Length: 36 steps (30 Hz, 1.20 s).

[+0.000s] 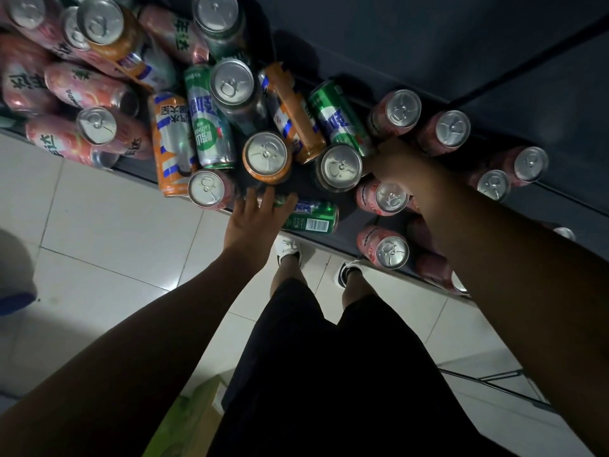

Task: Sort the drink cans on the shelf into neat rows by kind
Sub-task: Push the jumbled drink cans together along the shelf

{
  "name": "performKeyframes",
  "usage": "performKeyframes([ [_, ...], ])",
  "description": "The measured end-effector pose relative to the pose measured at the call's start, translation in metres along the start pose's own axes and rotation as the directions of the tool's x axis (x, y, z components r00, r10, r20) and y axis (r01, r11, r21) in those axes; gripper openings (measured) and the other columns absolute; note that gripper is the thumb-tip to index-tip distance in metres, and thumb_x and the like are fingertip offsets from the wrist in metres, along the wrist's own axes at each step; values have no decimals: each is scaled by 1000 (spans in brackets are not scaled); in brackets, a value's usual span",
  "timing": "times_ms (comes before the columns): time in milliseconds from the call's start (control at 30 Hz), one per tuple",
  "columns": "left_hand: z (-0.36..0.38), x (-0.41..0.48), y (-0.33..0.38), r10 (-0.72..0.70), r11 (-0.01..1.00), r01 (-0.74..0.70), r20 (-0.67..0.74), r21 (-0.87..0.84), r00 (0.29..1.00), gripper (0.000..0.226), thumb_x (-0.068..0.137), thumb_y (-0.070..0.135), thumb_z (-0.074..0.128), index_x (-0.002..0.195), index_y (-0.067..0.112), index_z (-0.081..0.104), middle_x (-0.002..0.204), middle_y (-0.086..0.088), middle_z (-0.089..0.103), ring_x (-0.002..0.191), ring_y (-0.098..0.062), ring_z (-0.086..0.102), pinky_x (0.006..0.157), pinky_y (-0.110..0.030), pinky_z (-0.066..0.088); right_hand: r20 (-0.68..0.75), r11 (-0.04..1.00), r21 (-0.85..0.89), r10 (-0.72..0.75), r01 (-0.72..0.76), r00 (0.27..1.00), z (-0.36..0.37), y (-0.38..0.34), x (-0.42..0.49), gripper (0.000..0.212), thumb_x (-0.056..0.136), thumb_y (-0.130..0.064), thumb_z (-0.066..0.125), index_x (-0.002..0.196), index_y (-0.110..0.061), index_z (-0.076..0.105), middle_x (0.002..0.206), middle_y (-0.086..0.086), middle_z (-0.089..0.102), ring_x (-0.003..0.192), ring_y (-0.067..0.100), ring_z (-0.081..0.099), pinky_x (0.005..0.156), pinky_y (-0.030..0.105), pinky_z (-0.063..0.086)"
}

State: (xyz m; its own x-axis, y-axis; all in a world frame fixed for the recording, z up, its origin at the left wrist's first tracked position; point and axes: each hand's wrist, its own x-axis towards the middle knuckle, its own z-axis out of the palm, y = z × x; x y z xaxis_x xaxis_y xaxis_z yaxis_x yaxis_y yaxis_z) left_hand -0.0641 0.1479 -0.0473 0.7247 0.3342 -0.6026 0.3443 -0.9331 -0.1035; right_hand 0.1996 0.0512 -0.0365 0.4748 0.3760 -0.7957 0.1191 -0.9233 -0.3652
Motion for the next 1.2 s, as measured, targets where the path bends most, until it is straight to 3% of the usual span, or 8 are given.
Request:
performKeyframes([
  [267,5,-13,-4,48,992,-64,-148,-106,988,91,61,12,83,143,19,44,128,-15,57,103,-41,57,84,-47,49,24,998,-61,29,-27,999,-8,-5,-12,39,81,-34,84,99,-6,63,73,0,58,62,11,52,51,25,38],
  [400,0,-31,1,59,961,-111,-207,-253,977,77,59,24,85,128,14,53,102,-11,64,86,-37,61,69,-43,52,-44,999,-28,21,-22,999,-6,-8,-22,37,86,-31,80,110,-7,65,86,8,66,70,20,63,55,28,46],
  [500,-10,-40,8,44,925,-108,-179,-365,983,73,63,26,81,129,16,51,104,-9,62,87,-35,64,69,-43,54,-164,997,-60,31,-41,986,-8,-9,-21,36,92,-30,67,111,0,69,111,20,71,102,37,68,79,36,53],
  [567,-16,-42,13,29,909,-105,-190,-404,981,70,65,25,80,129,17,53,106,-8,61,89,-33,64,69,-41,53,-142,1000,-13,18,-20,990,-8,-9,-19,45,85,-40,73,111,-2,69,109,17,73,99,35,69,82,38,55],
  [733,-22,-42,20,-2,866,-105,-212,-490,977,69,68,23,81,132,16,56,115,-8,60,99,-32,61,69,-40,54,44,994,-71,90,-87,995,4,-12,-13,51,84,-29,83,124,-3,64,106,8,66,77,19,56,55,23,39],
  [933,-31,-44,29,-38,787,-125,-250,-604,967,65,67,18,85,125,12,58,116,-8,60,103,-31,57,69,-40,55,49,990,-4,140,-140,989,5,-12,-8,65,72,-24,92,125,-1,64,116,9,70,96,27,68,72,29,47],
  [1067,-45,-41,40,-8,791,-174,-294,-587,956,66,64,21,87,124,13,59,117,-7,59,103,-29,55,67,-40,57,-32,987,66,146,-144,989,-1,-13,-20,49,75,-27,91,112,-6,67,83,7,68,64,19,63,48,21,42],
  [1200,-61,-34,51,49,798,-207,-282,-566,958,65,69,21,82,129,15,57,126,-9,56,114,-31,48,70,-44,57,-198,976,181,156,-120,968,4,-20,-37,68,75,-20,86,134,-2,58,124,14,69,110,31,68,76,30,48],
])
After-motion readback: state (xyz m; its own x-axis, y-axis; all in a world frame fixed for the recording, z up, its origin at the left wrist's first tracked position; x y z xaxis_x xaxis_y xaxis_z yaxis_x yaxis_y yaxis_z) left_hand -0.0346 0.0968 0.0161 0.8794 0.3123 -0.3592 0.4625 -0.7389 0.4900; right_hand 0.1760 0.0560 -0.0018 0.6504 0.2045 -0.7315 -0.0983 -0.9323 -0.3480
